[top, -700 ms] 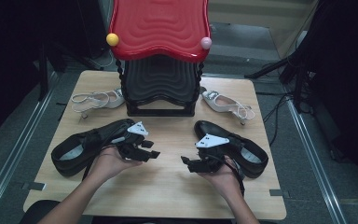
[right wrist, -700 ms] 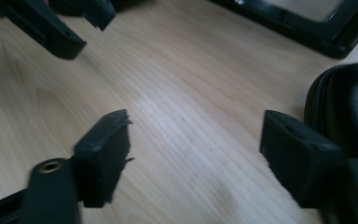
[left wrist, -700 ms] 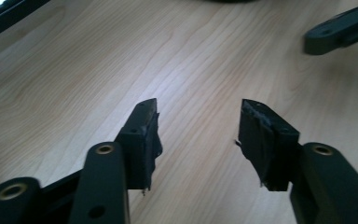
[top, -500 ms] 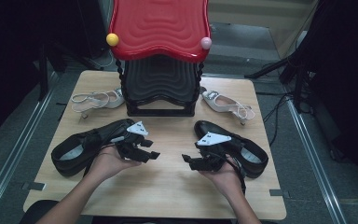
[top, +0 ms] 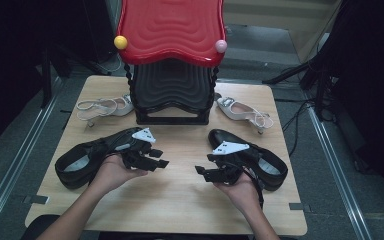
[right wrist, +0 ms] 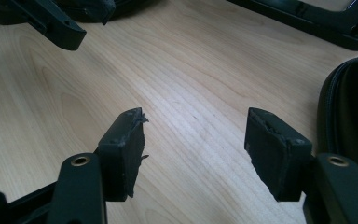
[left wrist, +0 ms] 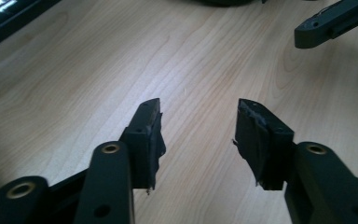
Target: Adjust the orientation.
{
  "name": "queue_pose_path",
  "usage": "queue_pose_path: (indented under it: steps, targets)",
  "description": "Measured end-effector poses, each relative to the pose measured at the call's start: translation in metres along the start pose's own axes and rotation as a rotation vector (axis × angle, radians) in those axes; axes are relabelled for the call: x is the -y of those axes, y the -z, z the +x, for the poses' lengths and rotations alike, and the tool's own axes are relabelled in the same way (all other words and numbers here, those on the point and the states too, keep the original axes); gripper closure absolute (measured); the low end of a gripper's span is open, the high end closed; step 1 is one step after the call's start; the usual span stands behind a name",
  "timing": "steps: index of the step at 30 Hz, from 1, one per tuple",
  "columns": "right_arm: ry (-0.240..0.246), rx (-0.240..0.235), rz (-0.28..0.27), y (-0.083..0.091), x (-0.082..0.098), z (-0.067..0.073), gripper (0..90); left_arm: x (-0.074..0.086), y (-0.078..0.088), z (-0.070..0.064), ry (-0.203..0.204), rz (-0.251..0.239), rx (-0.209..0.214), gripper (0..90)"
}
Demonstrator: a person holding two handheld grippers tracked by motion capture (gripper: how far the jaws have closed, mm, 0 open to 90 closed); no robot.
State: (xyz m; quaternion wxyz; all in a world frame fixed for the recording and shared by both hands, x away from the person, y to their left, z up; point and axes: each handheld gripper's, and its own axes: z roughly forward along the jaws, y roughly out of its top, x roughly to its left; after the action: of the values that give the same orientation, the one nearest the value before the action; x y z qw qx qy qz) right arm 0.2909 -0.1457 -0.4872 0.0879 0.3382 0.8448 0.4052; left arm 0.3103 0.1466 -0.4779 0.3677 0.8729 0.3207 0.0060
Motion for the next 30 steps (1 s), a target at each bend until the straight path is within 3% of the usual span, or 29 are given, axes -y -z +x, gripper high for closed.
queue_pose_path:
  steps: [3, 5, 8, 11, 16, 18, 22, 30]
  targets:
    - [0.021, 0.008, -0.022, 0.001, 0.000, 0.002, 37.7, 0.001, -0.001, 0.001, 0.003, 0.022, -0.056, 55.2]
    - [0.033, -0.001, -0.018, 0.001, 0.001, 0.003, 45.0, 0.000, 0.001, 0.003, 0.022, 0.008, -0.048, 59.2]
    - [0.055, 0.010, -0.007, 0.002, 0.003, 0.005, 46.7, -0.001, 0.003, 0.004, 0.030, -0.007, -0.032, 58.2]
    - [0.061, 0.014, -0.021, 0.003, 0.003, 0.008, 48.4, -0.001, 0.008, 0.002, -0.020, -0.041, -0.047, 54.5]
    - [0.081, 0.021, -0.032, 0.006, 0.000, 0.010, 46.5, -0.001, 0.010, 0.003, -0.045, -0.038, -0.034, 51.1]
    - [0.067, 0.009, -0.024, 0.006, -0.001, 0.010, 47.7, -0.001, 0.012, 0.004, -0.052, -0.038, -0.033, 50.0]
    - [0.050, 0.001, -0.019, 0.008, -0.002, 0.013, 48.0, -0.003, 0.022, 0.007, 0.007, -0.065, 0.003, 47.4]
    - [0.073, -0.017, -0.024, 0.008, -0.009, 0.013, 52.4, 0.003, 0.034, 0.012, 0.035, -0.059, 0.006, 47.6]
